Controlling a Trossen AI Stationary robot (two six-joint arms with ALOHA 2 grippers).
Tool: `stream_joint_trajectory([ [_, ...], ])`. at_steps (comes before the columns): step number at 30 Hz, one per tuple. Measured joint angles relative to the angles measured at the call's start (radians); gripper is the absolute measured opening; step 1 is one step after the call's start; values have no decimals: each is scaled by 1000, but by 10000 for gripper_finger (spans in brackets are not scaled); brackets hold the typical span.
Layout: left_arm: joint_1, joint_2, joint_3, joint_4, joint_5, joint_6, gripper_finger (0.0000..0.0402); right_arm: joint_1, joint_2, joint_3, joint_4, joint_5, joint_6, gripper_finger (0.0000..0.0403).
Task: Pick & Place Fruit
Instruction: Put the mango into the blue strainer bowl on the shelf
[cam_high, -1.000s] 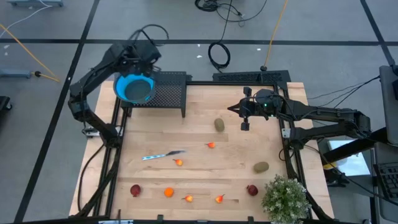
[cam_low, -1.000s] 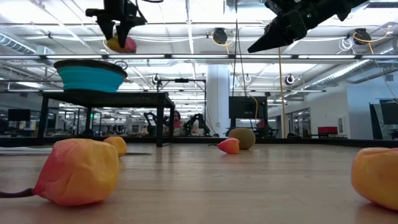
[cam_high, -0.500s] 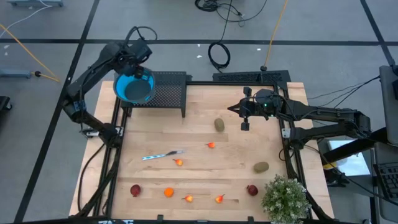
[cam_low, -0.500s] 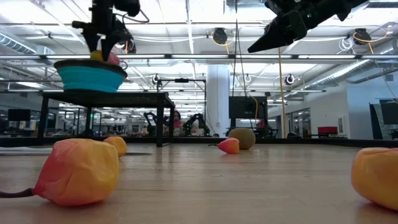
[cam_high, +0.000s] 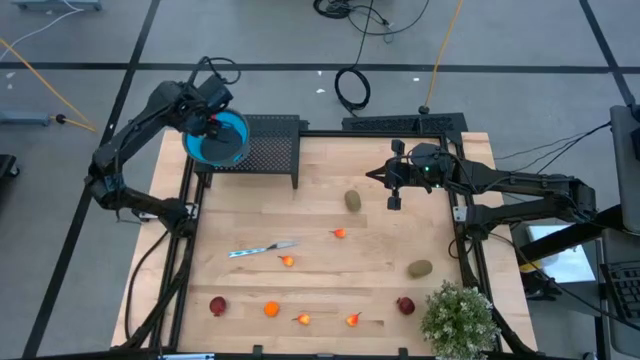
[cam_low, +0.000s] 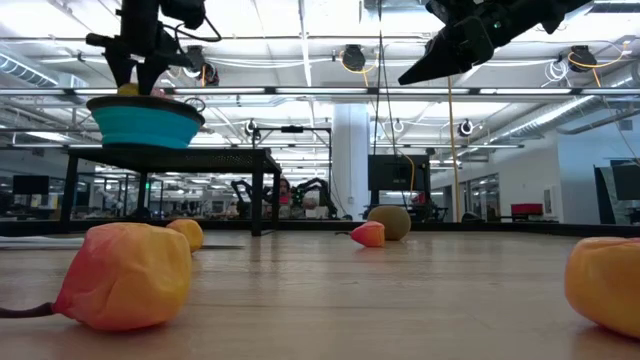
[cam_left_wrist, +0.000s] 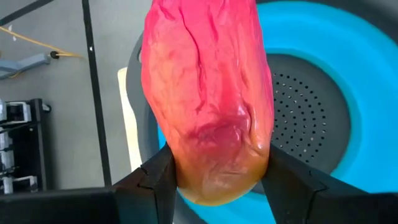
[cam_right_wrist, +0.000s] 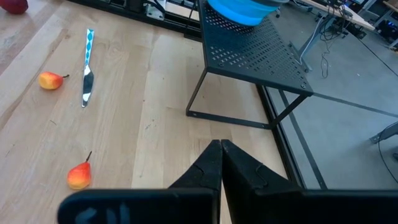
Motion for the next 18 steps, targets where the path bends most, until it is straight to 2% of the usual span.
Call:
stream_joint_trajectory([
  [18,-3,2,-13,24,48,19,184,0,0,0,0,0,0,0],
])
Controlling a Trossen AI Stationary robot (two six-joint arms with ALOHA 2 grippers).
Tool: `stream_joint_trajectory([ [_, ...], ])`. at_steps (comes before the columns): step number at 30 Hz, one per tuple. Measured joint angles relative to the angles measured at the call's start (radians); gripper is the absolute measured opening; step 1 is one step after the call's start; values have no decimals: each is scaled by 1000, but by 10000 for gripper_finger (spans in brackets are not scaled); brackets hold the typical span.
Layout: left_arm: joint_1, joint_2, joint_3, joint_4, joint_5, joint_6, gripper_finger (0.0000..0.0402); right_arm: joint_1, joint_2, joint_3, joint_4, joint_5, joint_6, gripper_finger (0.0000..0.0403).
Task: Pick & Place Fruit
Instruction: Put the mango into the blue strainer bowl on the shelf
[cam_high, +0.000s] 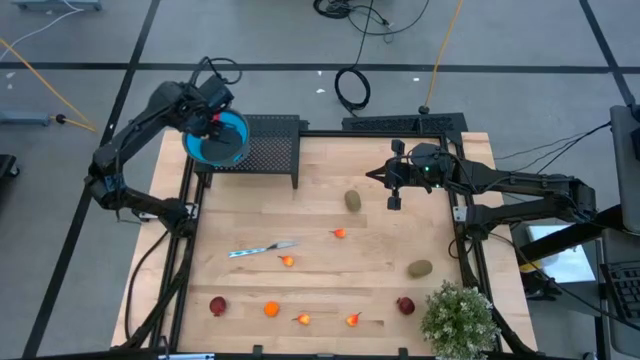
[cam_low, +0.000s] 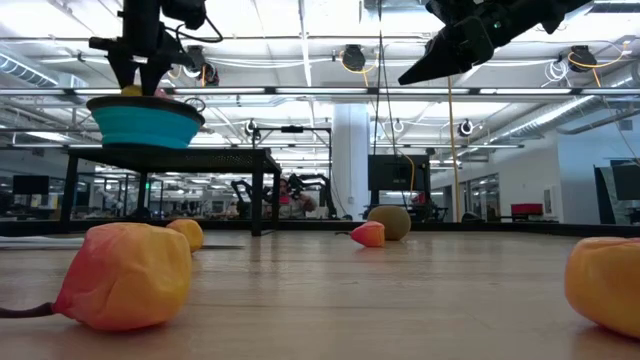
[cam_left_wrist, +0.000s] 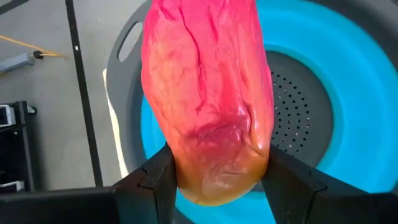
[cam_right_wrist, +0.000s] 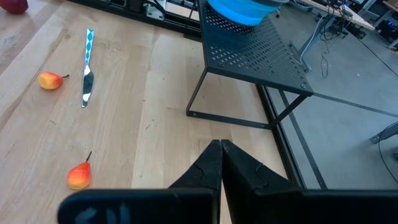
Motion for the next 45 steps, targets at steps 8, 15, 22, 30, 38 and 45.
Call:
stream_joint_trajectory([
  [8,-4,1,-91,42,45,8,184,0,0,0,0,0,0,0],
  [15,-4,1,-92,47,46,14,184,0,0,0,0,0,0,0],
  [22,-22,1,-92,50,80,18,184,0,0,0,0,0,0,0],
  [30,-27,1,-92,50,63,40,184,0,0,0,0,0,0,0],
  [38,-27,0,-99,56,41,60,184,0,0,0,0,0,0,0],
  [45,-27,0,-176,65,45,61,184,0,0,0,0,0,0,0],
])
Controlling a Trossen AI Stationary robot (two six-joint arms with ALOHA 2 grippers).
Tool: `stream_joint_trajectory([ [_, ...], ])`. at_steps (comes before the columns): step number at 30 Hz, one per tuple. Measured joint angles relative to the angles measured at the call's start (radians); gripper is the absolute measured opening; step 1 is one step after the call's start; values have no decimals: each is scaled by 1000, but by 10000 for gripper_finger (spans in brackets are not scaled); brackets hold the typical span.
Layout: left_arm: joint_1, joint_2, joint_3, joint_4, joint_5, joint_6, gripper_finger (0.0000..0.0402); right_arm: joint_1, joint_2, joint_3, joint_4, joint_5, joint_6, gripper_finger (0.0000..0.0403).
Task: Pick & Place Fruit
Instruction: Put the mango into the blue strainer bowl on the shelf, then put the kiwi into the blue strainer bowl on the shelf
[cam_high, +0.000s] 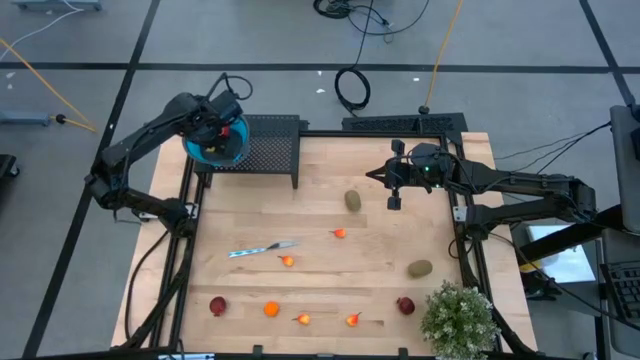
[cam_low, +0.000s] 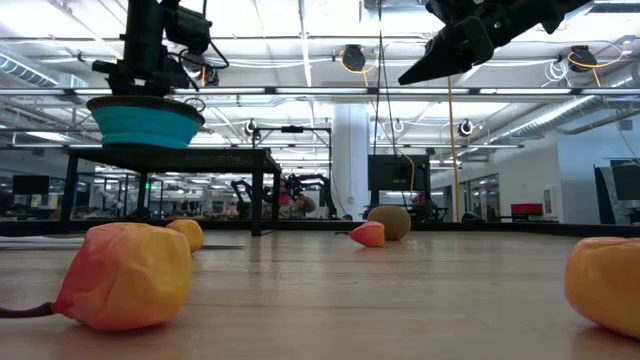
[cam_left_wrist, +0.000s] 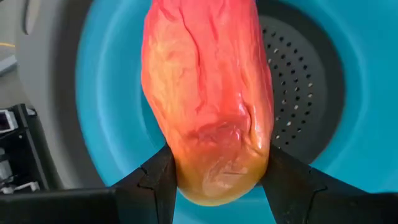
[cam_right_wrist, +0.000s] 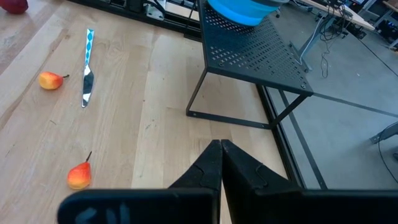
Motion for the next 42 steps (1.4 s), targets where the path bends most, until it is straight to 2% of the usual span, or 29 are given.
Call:
stream_joint_trajectory([
  [18,0,0,-37,40,1,49,186,0,0,0,0,0,0,0],
  [30,0,0,-34,34,2,64,282,0,0,0,0,0,0,0],
  [35,1,0,39,-55,18,60,307,0,0,0,0,0,0,0],
  [42,-7,-13,250,-98,8,47,312,0,0,0,0,0,0,0],
])
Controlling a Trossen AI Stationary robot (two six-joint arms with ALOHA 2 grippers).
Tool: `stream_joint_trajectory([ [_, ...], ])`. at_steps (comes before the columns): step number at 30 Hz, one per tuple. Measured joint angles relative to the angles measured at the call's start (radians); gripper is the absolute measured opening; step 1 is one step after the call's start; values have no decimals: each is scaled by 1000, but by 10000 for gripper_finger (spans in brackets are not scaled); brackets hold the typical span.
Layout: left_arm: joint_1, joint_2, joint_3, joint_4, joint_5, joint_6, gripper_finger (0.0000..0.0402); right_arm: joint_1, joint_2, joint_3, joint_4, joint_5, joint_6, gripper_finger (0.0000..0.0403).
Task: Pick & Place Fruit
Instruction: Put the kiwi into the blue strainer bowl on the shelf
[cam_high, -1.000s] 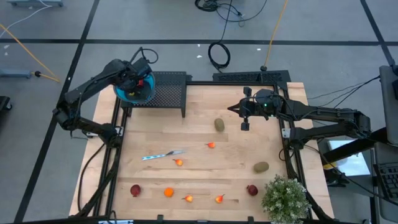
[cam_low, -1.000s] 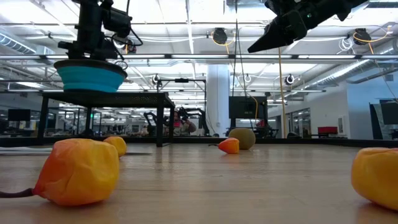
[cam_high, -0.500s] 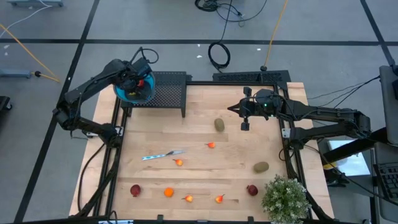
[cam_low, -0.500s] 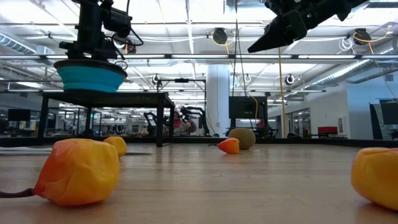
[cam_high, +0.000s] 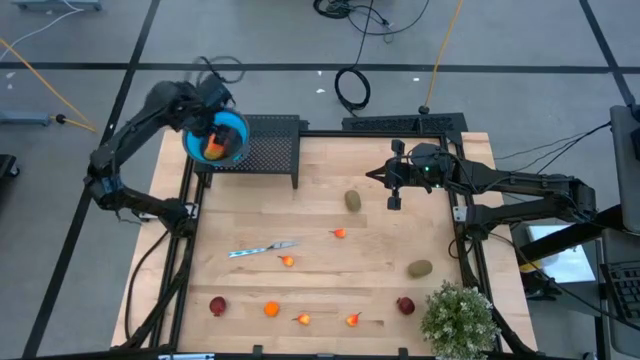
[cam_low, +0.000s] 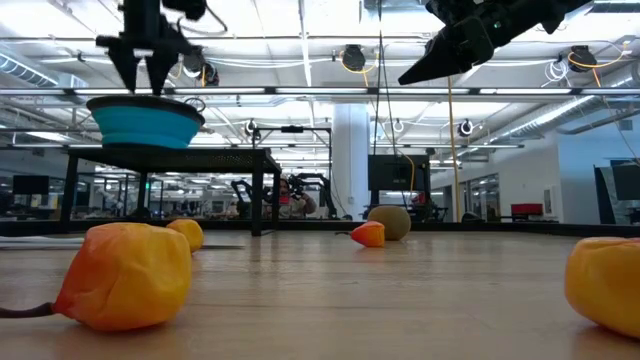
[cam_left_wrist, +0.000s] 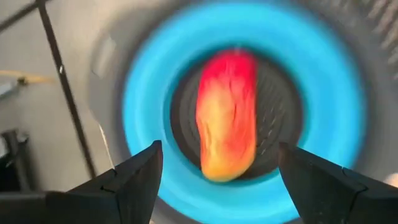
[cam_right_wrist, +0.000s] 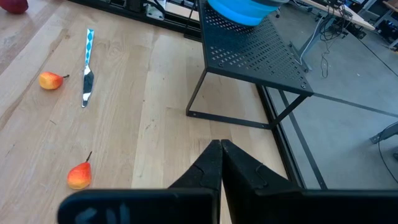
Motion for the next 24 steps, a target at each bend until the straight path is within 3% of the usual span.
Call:
stream_joint_trajectory([
  [10,-138,-1,238,9,1,-22,312,0,0,0,0,0,0,0],
  [24,-434,0,268,113,49,-12,311,0,0,0,9,0,-4,0],
])
